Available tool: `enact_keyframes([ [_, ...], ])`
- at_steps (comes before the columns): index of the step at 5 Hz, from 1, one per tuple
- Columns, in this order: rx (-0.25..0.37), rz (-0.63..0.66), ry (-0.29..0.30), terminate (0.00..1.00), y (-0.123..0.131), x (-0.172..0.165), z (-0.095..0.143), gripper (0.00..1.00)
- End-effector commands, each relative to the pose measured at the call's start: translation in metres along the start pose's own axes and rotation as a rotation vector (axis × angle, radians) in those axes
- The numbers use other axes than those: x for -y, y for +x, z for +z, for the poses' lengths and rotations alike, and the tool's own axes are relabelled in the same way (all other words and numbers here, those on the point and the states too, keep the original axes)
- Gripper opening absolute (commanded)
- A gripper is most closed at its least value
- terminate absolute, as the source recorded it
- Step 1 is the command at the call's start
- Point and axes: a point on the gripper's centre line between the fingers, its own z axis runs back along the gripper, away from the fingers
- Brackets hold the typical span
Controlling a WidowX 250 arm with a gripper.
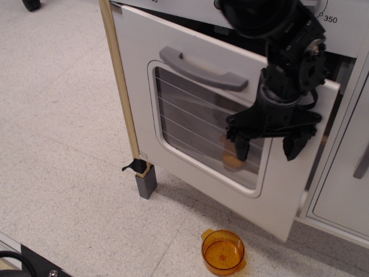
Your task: Close oven
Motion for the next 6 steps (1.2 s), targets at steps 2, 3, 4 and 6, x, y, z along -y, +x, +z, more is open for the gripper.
enact_keyframes([
  [2,0.085,0.092,-0.048,0.0,0.055,0.024,0.008,1.0],
  [3,0.096,0.091,-0.047,0.0,0.056,0.022,0.008,1.0],
  [4,0.101,0.07,-0.047,0.0,0.049,0.016,0.012,1.0],
  [6,0.093,0.099,-0.033,0.0,0.037,-0.011,0.032,1.0],
])
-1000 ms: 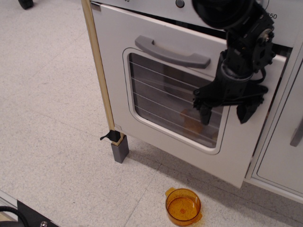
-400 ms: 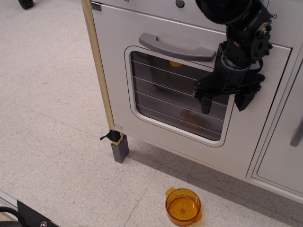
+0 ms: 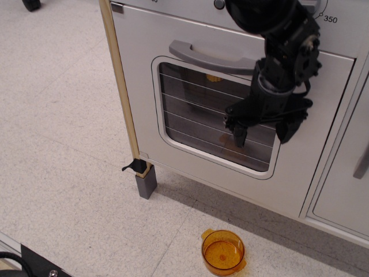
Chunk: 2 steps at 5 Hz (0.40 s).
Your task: Close oven
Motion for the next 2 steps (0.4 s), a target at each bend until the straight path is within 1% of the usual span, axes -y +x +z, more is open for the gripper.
enact_keyframes([
  [1,0.037,0.008,-0.037,0.0,0.0156,-0.0092,0.0372,1.0],
  [2,0.037,0.008,-0.037,1.0,0.0156,-0.0092,0.0372,1.0],
])
